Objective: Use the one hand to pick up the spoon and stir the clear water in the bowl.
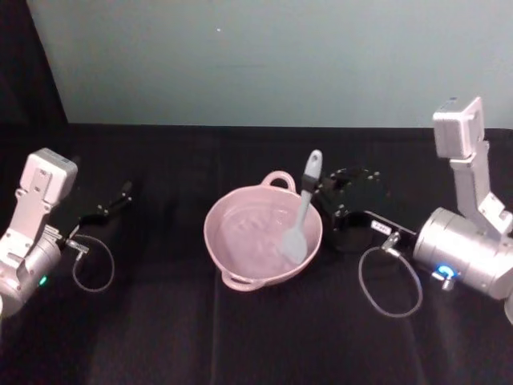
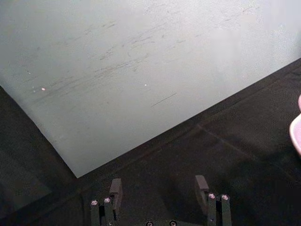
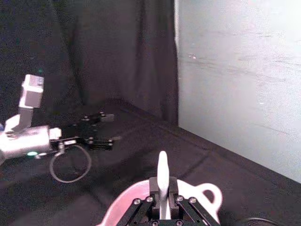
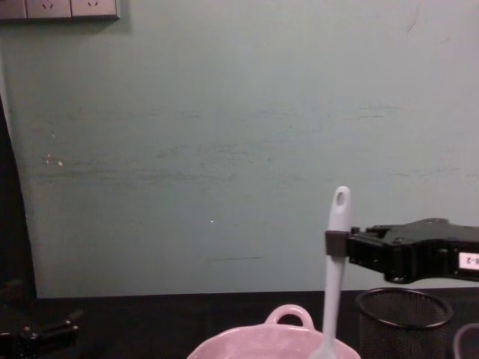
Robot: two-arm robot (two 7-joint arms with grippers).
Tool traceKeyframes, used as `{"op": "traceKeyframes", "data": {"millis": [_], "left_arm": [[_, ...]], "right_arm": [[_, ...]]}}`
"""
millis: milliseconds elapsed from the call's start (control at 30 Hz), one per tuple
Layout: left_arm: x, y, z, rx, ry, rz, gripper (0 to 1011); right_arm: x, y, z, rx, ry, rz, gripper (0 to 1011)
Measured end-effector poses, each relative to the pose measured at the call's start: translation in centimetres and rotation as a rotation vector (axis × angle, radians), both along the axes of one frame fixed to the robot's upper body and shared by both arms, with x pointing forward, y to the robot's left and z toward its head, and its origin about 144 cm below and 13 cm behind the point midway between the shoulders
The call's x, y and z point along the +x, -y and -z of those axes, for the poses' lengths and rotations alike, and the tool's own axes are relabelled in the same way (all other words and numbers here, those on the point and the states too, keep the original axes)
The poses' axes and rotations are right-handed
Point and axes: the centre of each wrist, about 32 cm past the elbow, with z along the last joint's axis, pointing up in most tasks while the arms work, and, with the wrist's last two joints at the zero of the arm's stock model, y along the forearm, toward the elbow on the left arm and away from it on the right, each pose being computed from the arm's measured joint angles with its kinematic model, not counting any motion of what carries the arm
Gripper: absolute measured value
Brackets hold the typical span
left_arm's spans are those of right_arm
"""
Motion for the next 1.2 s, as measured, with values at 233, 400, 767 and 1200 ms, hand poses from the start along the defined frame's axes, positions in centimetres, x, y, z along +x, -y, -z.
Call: {"op": "traceKeyframes", "data": {"millis": [233, 400, 767, 1200], "left_arm": [[0.0, 0.0, 0.0, 0.000, 0.000, 0.000, 1011], [0.0, 0.0, 0.0, 0.000, 0.000, 0.000, 1011], [0.0, 0.0, 0.0, 0.000, 0.000, 0.000, 1011], [0.0, 0.0, 0.0, 0.000, 0.000, 0.000, 1011]], "right_arm": [[0.1, -1.6, 0.8, 0.026, -0.004, -0.051, 111], [0.8, -2.9, 1.5, 0.042, -0.007, -0.070, 111], [3.5, -5.5, 3.5, 0.078, 0.049, -0.003, 111], [5.3, -4.5, 4.0, 0.015, 0.121, 0.119, 111]]}}
